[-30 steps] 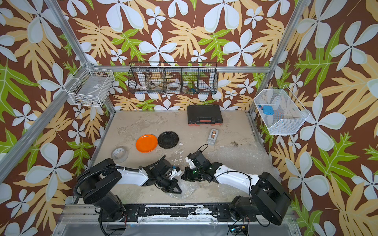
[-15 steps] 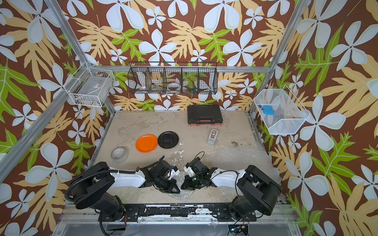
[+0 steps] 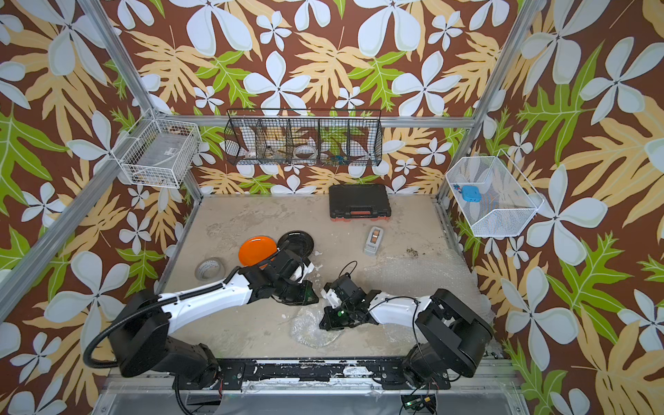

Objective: Wrap dinner plates in bubble wrap
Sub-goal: Wrap the plate in the bubble wrap.

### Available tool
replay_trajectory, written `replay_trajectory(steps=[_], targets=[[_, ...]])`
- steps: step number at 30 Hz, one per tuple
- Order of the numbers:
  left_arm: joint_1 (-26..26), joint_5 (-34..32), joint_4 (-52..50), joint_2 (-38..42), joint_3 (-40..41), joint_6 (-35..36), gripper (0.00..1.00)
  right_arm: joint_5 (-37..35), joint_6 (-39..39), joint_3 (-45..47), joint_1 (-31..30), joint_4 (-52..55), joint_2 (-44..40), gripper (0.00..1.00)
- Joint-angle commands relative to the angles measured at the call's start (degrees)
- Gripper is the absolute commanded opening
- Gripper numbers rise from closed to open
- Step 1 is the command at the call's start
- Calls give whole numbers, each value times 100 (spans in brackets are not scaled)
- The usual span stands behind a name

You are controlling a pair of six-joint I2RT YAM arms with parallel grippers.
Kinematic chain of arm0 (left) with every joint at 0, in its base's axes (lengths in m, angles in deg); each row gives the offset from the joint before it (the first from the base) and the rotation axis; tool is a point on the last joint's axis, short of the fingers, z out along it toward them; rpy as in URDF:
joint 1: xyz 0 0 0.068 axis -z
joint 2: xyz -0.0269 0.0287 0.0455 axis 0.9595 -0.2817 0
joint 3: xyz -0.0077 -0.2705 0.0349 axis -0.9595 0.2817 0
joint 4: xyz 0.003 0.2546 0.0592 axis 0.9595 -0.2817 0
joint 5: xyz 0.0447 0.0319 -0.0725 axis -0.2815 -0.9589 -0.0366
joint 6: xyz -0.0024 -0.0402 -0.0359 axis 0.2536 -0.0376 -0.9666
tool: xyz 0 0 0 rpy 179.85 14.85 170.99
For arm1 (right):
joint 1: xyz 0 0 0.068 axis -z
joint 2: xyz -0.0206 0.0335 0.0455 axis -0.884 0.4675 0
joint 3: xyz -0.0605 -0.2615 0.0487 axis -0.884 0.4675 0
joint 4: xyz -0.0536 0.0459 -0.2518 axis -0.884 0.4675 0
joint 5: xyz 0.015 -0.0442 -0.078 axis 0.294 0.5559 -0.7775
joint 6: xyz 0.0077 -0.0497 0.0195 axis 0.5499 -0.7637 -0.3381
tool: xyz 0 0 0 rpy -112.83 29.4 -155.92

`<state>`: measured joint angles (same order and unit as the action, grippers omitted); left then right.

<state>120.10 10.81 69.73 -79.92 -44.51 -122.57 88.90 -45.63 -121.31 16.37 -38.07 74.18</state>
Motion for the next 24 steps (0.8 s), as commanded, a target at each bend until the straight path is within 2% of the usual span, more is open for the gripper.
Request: replay_trajectory(steps=[1,6,10,14,20,24], targets=[[-8,399,45,-279,142,252,6,-960,-17,94,20,594,7,0],[-5,554,442,-914,469,378,5,-1047,-65,-16,46,628,0,0],[-10,343,537,-988,910,400,6,-1186,-262,-170,227,746,102,0],[-10,254,667,-480,1574,152,6,-1267,-764,-625,314,772,414,0],[-5,537,1729,712,2941,-1210,6,-801,-1665,-1413,318,554,1100,0],[-5,383,1724,1471,3136,-1654,7,-557,-1913,-1407,314,546,1028,0]])
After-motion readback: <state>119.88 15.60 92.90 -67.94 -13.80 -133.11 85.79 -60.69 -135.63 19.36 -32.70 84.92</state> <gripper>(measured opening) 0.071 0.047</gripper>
